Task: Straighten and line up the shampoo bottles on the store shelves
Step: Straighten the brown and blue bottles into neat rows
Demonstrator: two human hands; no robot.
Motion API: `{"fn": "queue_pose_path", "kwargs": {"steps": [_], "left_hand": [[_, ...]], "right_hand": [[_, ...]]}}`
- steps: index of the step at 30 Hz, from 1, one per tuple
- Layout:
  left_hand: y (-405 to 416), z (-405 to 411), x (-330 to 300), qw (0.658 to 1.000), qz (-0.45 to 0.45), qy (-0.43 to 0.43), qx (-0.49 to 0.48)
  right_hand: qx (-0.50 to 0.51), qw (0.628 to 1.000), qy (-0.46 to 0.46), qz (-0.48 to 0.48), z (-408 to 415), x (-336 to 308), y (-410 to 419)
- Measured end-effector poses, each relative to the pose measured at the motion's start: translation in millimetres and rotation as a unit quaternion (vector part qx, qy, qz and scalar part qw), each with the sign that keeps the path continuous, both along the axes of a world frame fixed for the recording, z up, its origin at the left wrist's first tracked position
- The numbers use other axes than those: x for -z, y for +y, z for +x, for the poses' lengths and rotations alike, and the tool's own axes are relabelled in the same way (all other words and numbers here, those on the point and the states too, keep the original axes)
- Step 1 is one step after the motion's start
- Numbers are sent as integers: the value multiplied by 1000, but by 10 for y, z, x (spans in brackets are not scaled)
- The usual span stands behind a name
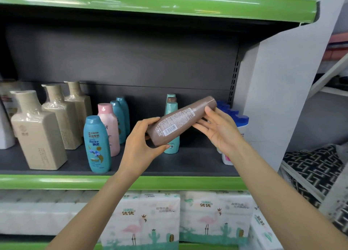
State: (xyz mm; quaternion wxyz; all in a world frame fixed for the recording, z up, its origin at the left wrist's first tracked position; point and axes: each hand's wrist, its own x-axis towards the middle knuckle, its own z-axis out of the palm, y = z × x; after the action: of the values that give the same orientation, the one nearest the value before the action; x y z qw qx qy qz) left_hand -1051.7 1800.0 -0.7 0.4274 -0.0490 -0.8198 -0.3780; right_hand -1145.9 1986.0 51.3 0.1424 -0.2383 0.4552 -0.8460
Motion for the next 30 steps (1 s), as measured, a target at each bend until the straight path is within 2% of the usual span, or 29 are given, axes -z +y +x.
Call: {"fn": "queue_pose_path", "kwargs": {"steps": [5, 8, 11, 14, 17, 21, 28, 30], "left_hand": [[-17, 32, 1, 1000, 6, -16, 11], [-26, 49, -6, 991, 95, -52, 77], [-7, 53, -12, 964, 187, -99, 160], [-7, 35, 4, 938, 222, -156, 214], [-16, -10, 12, 931, 204, -202, 225], [-8, -160, 8, 955, 123, -205, 175], [5, -351, -107, 978, 66, -163, 113], [-5, -364, -107, 975, 69, -172, 126]], "right_hand": [[-12, 1000, 7, -5, -18, 33, -4], [-23, 999, 31, 23, -44, 52, -2], [-50, 998, 35, 23, -48, 42, -23], [-55, 998, 40, 16, -38, -2, -55], [5, 997, 55, 56, -45, -56, -87], [111, 974, 115, 158, -27, -115, -161], [141, 952, 175, 209, 3, -172, -287], [125, 944, 200, 229, -24, -186, -269]]}}
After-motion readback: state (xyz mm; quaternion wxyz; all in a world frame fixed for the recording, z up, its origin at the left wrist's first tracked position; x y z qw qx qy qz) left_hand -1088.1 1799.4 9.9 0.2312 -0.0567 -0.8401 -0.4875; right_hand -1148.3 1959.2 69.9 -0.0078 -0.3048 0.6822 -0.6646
